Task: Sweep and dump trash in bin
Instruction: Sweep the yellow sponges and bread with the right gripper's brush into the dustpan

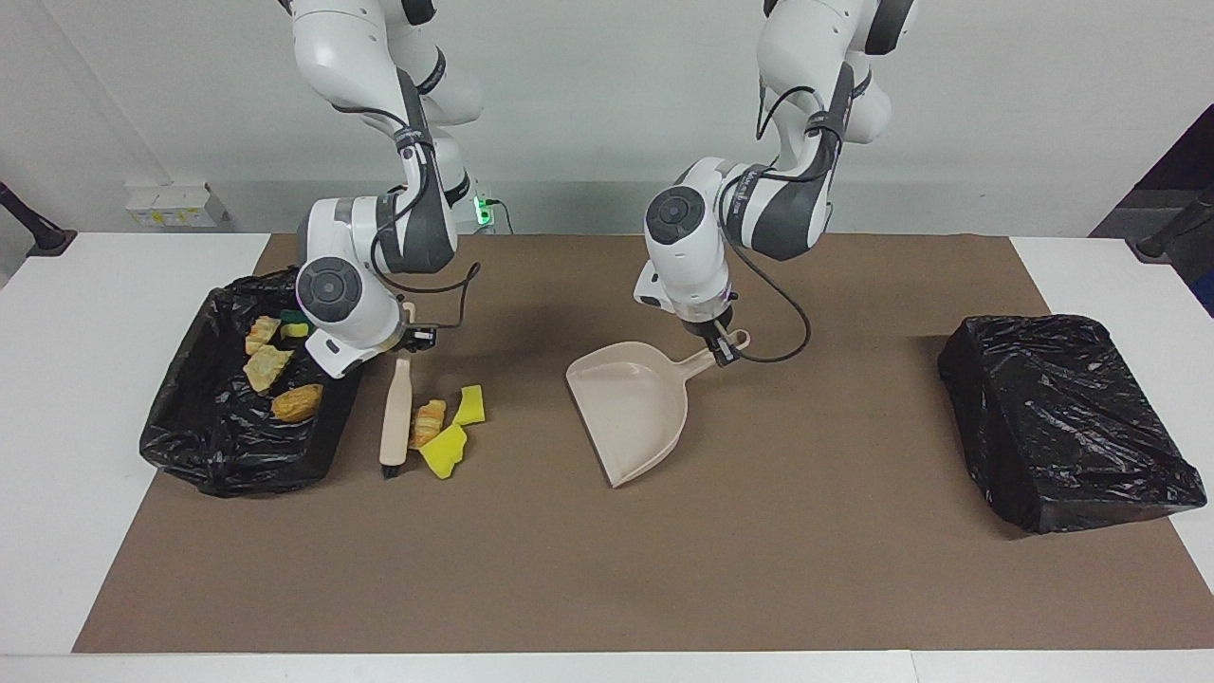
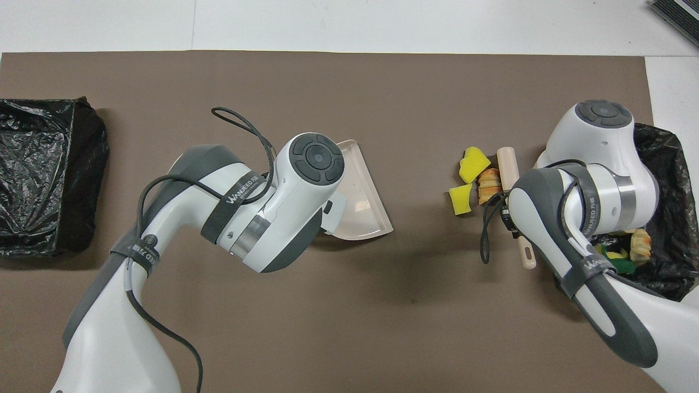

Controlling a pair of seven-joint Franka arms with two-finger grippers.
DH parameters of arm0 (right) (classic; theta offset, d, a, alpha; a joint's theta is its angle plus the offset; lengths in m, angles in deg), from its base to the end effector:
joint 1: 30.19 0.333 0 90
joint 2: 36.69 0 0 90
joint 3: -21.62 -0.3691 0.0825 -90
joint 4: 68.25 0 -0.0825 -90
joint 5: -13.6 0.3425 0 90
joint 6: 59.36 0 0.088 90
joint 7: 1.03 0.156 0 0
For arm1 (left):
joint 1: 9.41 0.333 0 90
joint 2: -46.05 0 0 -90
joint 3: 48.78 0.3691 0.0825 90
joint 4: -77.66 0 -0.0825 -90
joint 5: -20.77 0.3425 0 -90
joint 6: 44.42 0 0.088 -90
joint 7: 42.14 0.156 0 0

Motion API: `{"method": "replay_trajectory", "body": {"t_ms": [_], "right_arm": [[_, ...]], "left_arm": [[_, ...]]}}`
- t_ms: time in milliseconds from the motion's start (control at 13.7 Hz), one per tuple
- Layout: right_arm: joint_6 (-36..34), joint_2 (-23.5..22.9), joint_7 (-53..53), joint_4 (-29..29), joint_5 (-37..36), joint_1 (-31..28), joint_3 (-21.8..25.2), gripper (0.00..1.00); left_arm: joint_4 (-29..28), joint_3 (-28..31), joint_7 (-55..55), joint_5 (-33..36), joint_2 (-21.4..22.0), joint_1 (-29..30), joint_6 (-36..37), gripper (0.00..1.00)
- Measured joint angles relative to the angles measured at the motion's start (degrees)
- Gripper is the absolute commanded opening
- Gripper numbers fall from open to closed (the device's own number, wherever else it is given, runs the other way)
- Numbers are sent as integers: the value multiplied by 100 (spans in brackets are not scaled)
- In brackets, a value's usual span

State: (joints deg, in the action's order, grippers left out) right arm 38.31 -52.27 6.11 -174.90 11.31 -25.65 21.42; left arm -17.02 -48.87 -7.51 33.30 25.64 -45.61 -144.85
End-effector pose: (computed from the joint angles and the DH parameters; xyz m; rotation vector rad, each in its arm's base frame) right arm 0.5263 0.0378 0.3751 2.9927 -0.0417 -0.6422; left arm 0.4999 -0.3300 0.4094 -2.3095 1.7653 0.3692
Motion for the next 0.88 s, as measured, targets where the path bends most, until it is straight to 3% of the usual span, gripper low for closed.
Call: {"method": "replay_trajectory", "body": {"t_ms": [879], "right_arm": [[8, -115, 484, -78, 1197, 882, -51, 0]], "left_arm": [[-65, 4, 14, 1, -67, -191, -50, 0]]}}
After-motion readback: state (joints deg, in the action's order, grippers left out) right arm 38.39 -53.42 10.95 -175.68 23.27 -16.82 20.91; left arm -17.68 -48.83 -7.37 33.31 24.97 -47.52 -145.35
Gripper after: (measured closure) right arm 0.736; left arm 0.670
